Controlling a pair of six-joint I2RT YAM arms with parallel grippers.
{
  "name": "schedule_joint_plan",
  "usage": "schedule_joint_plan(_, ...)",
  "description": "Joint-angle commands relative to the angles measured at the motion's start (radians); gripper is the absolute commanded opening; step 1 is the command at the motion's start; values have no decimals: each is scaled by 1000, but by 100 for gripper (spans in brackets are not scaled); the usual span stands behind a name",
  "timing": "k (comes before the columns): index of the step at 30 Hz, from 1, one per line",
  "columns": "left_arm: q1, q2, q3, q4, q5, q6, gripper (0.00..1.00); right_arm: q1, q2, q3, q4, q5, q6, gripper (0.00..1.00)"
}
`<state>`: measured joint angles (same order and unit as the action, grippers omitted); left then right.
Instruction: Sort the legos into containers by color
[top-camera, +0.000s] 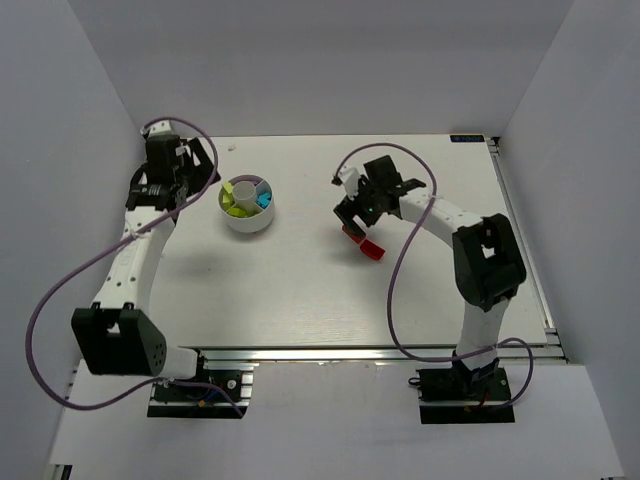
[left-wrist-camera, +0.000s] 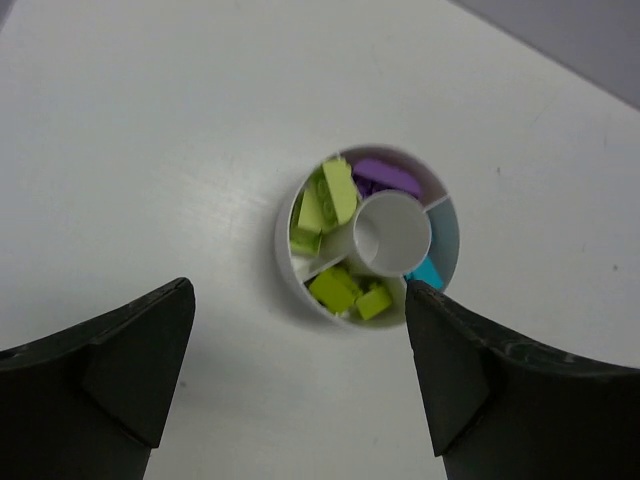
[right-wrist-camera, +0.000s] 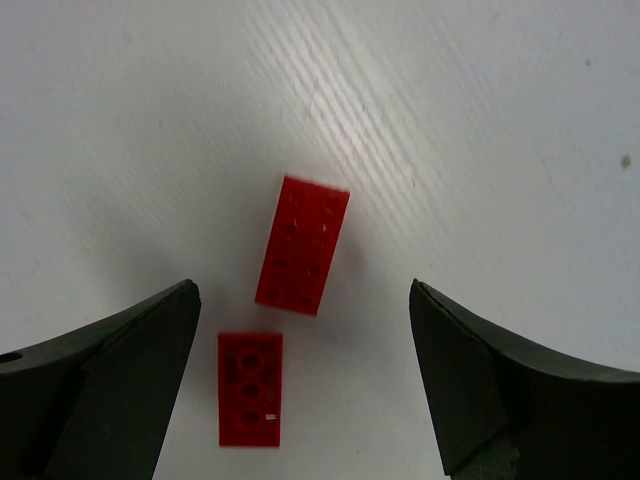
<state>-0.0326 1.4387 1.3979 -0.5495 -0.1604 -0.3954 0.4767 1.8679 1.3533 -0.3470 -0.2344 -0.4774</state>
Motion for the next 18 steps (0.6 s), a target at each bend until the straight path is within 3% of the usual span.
schedule_joint_plan(1, 0, -113, -149, 26, 30, -62, 95, 37, 53, 138, -79, 70, 106, 89)
schedule_joint_plan(6, 2, -282, -290, 33, 76, -109, 95, 46, 143, 228, -144, 101, 148, 89)
schedule_joint_plan(14, 2, -443, -502, 161, 308, -229, 94, 53, 177, 178, -101, 158, 143, 88)
schedule_joint_plan(18, 2, -478, -571, 223, 366, -292, 93, 62, 189, 167, -95, 167, 123, 76)
